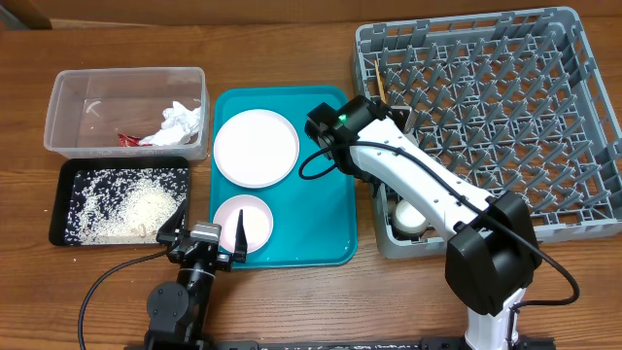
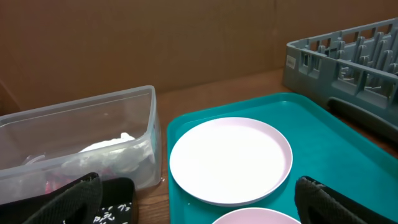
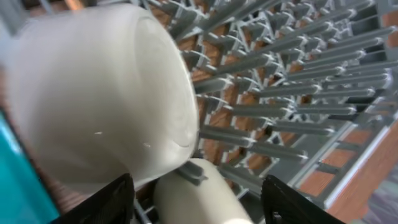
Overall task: Sort waste into correct bins and load items into the dishwasher
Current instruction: 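Move the right gripper to the white plate edge and grasp it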
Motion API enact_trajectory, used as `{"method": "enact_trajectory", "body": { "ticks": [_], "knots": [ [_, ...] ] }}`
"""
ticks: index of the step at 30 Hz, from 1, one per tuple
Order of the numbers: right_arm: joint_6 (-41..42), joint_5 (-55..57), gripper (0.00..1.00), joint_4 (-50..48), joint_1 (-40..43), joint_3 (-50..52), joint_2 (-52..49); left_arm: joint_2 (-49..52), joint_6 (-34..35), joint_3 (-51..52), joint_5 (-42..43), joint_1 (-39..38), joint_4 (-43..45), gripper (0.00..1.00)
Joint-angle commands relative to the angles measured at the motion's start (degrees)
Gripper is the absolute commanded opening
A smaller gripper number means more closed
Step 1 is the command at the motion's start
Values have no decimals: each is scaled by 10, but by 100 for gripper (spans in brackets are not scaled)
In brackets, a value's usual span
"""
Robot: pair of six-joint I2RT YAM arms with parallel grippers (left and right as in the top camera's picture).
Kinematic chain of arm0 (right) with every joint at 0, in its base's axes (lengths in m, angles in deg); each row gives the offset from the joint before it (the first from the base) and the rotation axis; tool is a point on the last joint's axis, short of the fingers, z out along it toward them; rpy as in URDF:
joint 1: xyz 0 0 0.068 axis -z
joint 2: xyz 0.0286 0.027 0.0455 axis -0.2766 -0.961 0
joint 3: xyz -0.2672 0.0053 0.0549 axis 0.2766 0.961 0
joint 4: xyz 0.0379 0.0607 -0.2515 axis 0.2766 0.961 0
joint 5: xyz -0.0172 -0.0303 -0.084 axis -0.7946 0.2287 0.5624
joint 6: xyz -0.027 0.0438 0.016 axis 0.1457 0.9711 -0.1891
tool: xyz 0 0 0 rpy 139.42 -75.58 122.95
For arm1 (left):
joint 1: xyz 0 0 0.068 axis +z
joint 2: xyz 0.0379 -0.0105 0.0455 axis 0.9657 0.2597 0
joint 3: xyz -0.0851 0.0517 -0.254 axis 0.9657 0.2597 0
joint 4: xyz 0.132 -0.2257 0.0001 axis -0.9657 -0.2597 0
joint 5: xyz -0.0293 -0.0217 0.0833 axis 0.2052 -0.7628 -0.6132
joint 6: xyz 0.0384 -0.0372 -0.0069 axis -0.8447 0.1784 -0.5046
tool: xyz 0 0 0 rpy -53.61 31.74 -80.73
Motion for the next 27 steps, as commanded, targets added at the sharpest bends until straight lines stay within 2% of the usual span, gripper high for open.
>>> {"method": "enact_trajectory", "body": {
  "ticks": [1,6,10,17,25,27],
  "knots": [
    [-62,-59,67,-40,-10,-20,37,-5,-10,2,-4,4,0,100],
    [-280,-358,67,-197,-12,-16,40,-5,-10,2,-4,4,0,100],
    [-294,-489,66,-305,-12,5,39,-5,-10,2,-4,4,0,100],
    [-224,-433,61,-439,-12,51,4,-5,-11,2,-4,4,0,100],
    [-220,-407,50,-510,-11,56,-81,-5,-10,2,-4,4,0,100],
    [-212,-390,50,-517,-9,56,-90,-5,-10,2,-4,4,0,100]
  ]
}}
